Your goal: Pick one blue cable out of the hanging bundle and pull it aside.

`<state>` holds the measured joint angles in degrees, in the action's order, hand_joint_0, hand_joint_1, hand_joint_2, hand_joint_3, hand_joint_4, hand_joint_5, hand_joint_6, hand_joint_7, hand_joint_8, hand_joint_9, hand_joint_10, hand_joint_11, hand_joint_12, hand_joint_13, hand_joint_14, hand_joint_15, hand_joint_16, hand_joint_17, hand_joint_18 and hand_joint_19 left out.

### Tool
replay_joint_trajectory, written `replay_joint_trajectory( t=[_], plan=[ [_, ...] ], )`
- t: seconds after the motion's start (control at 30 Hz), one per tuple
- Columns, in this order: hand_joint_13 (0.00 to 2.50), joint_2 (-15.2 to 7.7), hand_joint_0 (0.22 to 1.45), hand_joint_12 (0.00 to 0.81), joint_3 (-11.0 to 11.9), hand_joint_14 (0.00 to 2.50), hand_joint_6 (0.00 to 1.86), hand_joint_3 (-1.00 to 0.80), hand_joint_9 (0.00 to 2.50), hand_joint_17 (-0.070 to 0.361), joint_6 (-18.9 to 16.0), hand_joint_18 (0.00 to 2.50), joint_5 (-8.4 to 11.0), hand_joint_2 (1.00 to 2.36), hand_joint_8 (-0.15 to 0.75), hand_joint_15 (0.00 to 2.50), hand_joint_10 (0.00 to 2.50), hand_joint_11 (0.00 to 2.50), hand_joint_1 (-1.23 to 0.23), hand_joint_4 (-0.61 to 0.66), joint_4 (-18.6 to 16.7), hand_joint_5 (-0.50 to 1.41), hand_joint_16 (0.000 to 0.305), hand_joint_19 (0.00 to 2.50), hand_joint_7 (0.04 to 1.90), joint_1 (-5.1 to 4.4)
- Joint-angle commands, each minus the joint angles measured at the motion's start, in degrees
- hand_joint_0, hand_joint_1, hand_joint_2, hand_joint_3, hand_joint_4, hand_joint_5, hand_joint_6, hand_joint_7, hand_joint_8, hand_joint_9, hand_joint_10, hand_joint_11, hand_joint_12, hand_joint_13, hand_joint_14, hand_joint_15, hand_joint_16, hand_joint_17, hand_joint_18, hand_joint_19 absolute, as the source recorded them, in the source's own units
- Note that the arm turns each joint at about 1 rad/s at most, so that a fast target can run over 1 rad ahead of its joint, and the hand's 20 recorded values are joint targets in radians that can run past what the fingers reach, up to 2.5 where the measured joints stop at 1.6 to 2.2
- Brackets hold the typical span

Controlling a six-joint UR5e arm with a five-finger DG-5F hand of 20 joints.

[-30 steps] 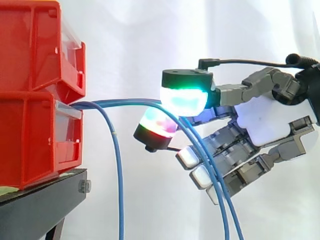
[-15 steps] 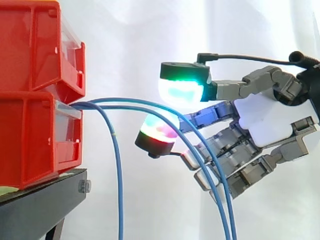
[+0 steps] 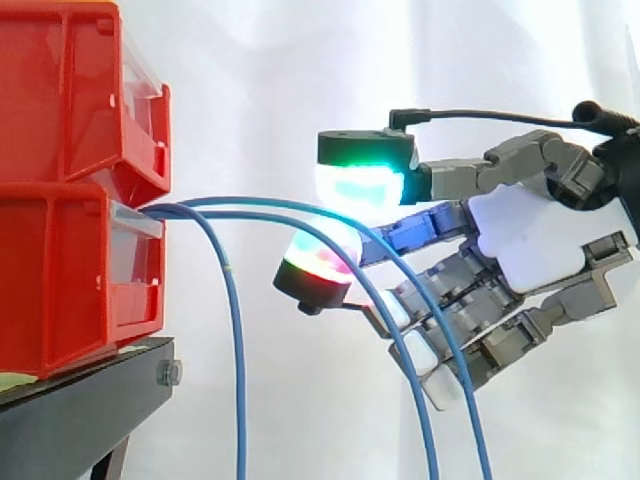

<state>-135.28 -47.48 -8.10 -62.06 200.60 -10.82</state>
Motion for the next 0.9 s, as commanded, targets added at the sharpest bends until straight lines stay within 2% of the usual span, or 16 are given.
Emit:
replay_joint_trajectory(
  t=[0.0,0.33,0.87],
  plan=[
    [1.05,0.02,0.57,0.253,0.02,0.02,0.92,-0.26,1.1,0.101,-0.07,0.8,0.01,1.02,0.217,0.56,0.02,0.65,-0.67,-0.17,0.23,-0.12,0.045,0.48,0.86,0.01],
    [1.1,0.02,0.57,0.273,0.02,0.02,0.91,-0.14,1.16,0.115,-0.34,0.87,0.01,1.02,0.204,0.53,0.02,0.61,-0.7,-0.26,0.67,-0.08,0.051,0.44,0.92,-0.08],
    [0.94,0.02,0.57,0.316,0.72,0.02,0.89,-0.05,1.14,0.13,-2.44,0.86,-0.08,1.0,0.195,0.41,0.01,0.47,-0.76,-0.32,3.74,-0.04,0.058,0.37,0.94,0.01]
  ],
)
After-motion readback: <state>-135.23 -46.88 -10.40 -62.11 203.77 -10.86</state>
